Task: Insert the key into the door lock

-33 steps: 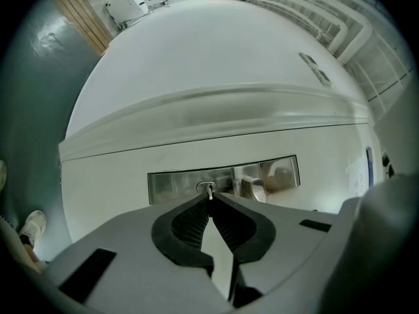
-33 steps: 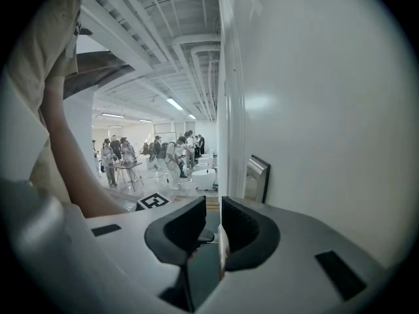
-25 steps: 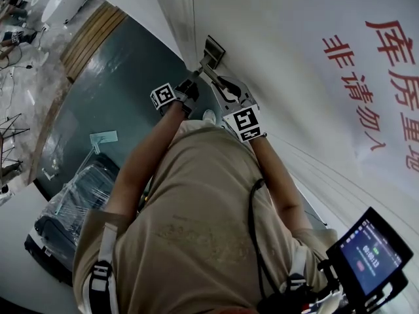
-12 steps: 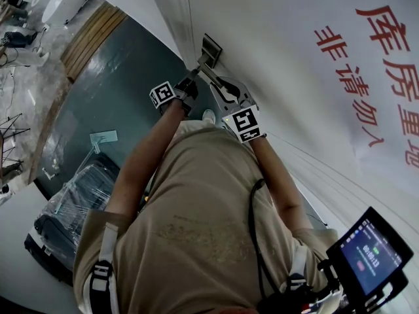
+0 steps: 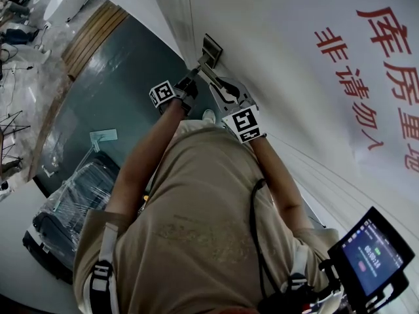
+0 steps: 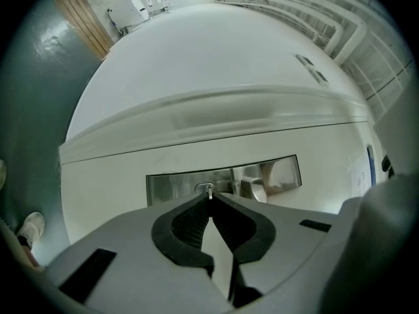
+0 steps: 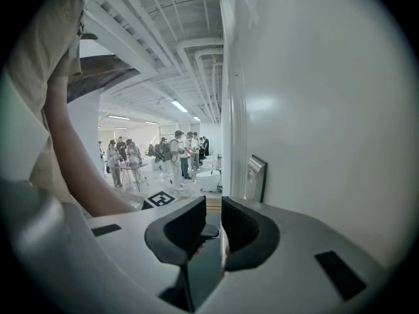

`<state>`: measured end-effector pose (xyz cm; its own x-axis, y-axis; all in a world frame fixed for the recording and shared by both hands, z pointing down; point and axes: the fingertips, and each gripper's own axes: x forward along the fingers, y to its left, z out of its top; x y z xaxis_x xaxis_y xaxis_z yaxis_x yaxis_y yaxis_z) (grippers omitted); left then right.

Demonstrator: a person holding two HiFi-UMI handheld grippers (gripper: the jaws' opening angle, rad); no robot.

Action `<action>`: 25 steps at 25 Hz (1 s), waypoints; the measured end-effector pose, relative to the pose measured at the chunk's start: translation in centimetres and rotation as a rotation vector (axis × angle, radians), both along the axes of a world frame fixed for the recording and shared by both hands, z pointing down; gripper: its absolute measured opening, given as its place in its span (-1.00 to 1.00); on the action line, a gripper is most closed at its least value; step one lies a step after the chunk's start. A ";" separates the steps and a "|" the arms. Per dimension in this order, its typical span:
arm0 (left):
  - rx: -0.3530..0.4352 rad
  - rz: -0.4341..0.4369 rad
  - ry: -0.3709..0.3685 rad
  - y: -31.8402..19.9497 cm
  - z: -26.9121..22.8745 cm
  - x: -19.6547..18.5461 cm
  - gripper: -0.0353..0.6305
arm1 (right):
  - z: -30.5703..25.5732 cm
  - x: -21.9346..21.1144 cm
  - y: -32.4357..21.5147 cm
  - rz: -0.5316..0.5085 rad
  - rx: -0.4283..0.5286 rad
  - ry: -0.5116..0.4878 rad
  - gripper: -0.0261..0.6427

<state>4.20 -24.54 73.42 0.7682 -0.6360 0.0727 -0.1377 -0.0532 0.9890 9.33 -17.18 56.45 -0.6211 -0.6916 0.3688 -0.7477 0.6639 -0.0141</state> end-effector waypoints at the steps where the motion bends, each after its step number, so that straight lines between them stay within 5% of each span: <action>1: 0.003 0.004 -0.006 0.0 0.0 0.0 -0.79 | 0.1 0.0 0.0 -0.002 -0.001 0.001 -0.73; 25: -0.024 -0.007 0.007 0.6 -0.2 0.4 -0.80 | 0.2 -1.0 -0.6 -0.016 -0.018 -0.005 -0.73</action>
